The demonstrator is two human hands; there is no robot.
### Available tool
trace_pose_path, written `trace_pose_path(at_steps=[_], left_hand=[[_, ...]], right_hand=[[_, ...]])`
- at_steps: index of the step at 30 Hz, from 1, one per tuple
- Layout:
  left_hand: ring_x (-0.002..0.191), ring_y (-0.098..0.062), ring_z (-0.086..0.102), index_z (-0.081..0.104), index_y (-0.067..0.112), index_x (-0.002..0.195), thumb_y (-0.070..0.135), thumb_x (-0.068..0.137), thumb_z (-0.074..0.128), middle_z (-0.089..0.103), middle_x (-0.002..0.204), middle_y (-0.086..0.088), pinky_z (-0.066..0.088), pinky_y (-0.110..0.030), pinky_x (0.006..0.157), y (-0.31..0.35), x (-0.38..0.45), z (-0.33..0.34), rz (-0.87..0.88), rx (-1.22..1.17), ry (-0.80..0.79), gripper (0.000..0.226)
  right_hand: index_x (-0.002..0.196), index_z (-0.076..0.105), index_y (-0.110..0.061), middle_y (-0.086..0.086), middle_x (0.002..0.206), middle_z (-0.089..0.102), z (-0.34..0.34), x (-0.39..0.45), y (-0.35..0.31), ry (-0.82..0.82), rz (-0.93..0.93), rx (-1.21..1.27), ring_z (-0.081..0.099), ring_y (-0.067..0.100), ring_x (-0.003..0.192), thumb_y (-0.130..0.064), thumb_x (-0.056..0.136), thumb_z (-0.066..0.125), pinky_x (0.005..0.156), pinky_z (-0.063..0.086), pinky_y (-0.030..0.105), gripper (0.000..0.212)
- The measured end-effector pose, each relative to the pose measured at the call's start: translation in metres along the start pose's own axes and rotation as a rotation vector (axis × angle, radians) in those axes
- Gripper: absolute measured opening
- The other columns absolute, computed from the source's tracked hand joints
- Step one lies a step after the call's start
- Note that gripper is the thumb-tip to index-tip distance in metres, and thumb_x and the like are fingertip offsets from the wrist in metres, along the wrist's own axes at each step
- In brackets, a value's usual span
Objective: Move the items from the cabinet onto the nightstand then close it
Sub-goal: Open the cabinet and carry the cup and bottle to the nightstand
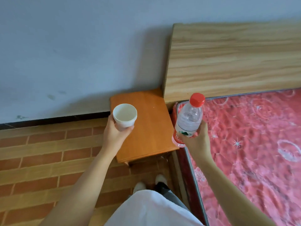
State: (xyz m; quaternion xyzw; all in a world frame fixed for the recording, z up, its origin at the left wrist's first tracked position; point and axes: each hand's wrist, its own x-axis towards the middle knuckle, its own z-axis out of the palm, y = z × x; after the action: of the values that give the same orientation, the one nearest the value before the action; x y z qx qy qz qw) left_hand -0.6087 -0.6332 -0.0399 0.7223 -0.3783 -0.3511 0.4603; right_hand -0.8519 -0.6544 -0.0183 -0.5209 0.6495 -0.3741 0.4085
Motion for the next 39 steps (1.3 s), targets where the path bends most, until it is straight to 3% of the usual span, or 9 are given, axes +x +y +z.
trace_pose_path(at_steps=[4, 7, 13, 17, 22, 29, 35, 39], left_hand=[[0.111, -0.014, 0.054, 0.044, 0.027, 0.126, 0.015, 0.070, 0.079, 0.056, 0.117, 0.009, 0.046, -0.038, 0.097, -0.002, 0.005, 0.007, -0.049, -0.058, 0.068, 0.067], [0.113, -0.015, 0.054, 0.044, 0.027, 0.126, 0.016, 0.070, 0.079, 0.056, 0.119, 0.007, 0.046, -0.042, 0.099, -0.004, 0.012, 0.017, -0.063, -0.056, 0.091, 0.067], [0.115, -0.016, 0.052, 0.041, 0.032, 0.127, 0.026, 0.066, 0.081, 0.055, 0.121, 0.009, 0.046, -0.046, 0.099, -0.020, 0.046, 0.038, -0.131, -0.028, 0.111, 0.073], [0.113, -0.017, 0.050, 0.041, 0.027, 0.129, 0.025, 0.069, 0.079, 0.053, 0.118, 0.008, 0.046, -0.041, 0.098, -0.033, 0.076, 0.059, -0.150, 0.017, 0.079, 0.071], [0.108, -0.012, 0.050, 0.045, 0.030, 0.119, 0.019, 0.069, 0.080, 0.053, 0.117, 0.007, 0.040, -0.025, 0.086, -0.064, 0.121, 0.087, -0.159, 0.007, 0.048, 0.062], [0.110, -0.010, 0.048, 0.042, 0.022, 0.129, 0.021, 0.069, 0.080, 0.052, 0.116, 0.009, 0.039, -0.024, 0.087, -0.133, 0.191, 0.127, -0.162, 0.001, 0.028, 0.071], [0.115, -0.016, 0.052, 0.045, 0.024, 0.127, 0.020, 0.065, 0.083, 0.056, 0.122, 0.004, 0.045, -0.035, 0.098, -0.190, 0.245, 0.150, -0.148, -0.002, 0.029, 0.073], [0.116, -0.017, 0.051, 0.043, 0.025, 0.129, 0.024, 0.064, 0.083, 0.056, 0.124, 0.004, 0.046, -0.039, 0.100, -0.211, 0.268, 0.157, -0.148, 0.016, 0.013, 0.076]], right_hand=[[0.113, 0.038, -0.026, -0.023, 0.095, 0.053, 0.002, 0.032, -0.001, -0.099, -0.023, -0.004, 0.059, 0.009, 0.089, -0.009, 0.066, 0.079, 0.077, 0.050, 0.030, 0.065], [0.119, 0.040, -0.019, -0.022, 0.093, 0.054, 0.003, 0.055, 0.000, -0.162, -0.025, -0.008, 0.057, -0.001, 0.085, -0.010, 0.067, 0.079, 0.077, 0.050, 0.030, 0.066], [0.122, 0.040, -0.016, -0.024, 0.092, 0.052, 0.020, 0.105, 0.011, -0.242, -0.048, -0.062, 0.056, -0.001, 0.085, -0.010, 0.067, 0.079, 0.073, 0.048, 0.024, 0.067], [0.119, 0.039, -0.016, -0.012, 0.098, 0.056, 0.044, 0.137, 0.025, -0.246, -0.029, -0.066, 0.059, 0.014, 0.092, -0.011, 0.066, 0.079, 0.077, 0.051, 0.032, 0.067], [0.121, 0.038, -0.013, -0.005, 0.100, 0.056, 0.087, 0.175, 0.054, -0.258, -0.014, -0.085, 0.058, 0.017, 0.091, -0.010, 0.067, 0.078, 0.063, 0.045, 0.018, 0.068], [0.118, 0.038, -0.013, -0.005, 0.095, 0.055, 0.156, 0.232, 0.107, -0.253, -0.014, -0.132, 0.056, 0.018, 0.085, -0.013, 0.067, 0.078, 0.068, 0.044, 0.029, 0.065], [0.122, 0.036, -0.018, -0.006, 0.105, 0.055, 0.204, 0.274, 0.146, -0.215, -0.055, -0.090, 0.057, 0.016, 0.094, -0.017, 0.065, 0.080, 0.072, 0.046, 0.026, 0.073], [0.124, 0.035, -0.018, -0.007, 0.107, 0.053, 0.221, 0.291, 0.161, -0.196, -0.052, -0.055, 0.054, 0.013, 0.096, -0.013, 0.066, 0.080, 0.070, 0.043, 0.016, 0.073]])
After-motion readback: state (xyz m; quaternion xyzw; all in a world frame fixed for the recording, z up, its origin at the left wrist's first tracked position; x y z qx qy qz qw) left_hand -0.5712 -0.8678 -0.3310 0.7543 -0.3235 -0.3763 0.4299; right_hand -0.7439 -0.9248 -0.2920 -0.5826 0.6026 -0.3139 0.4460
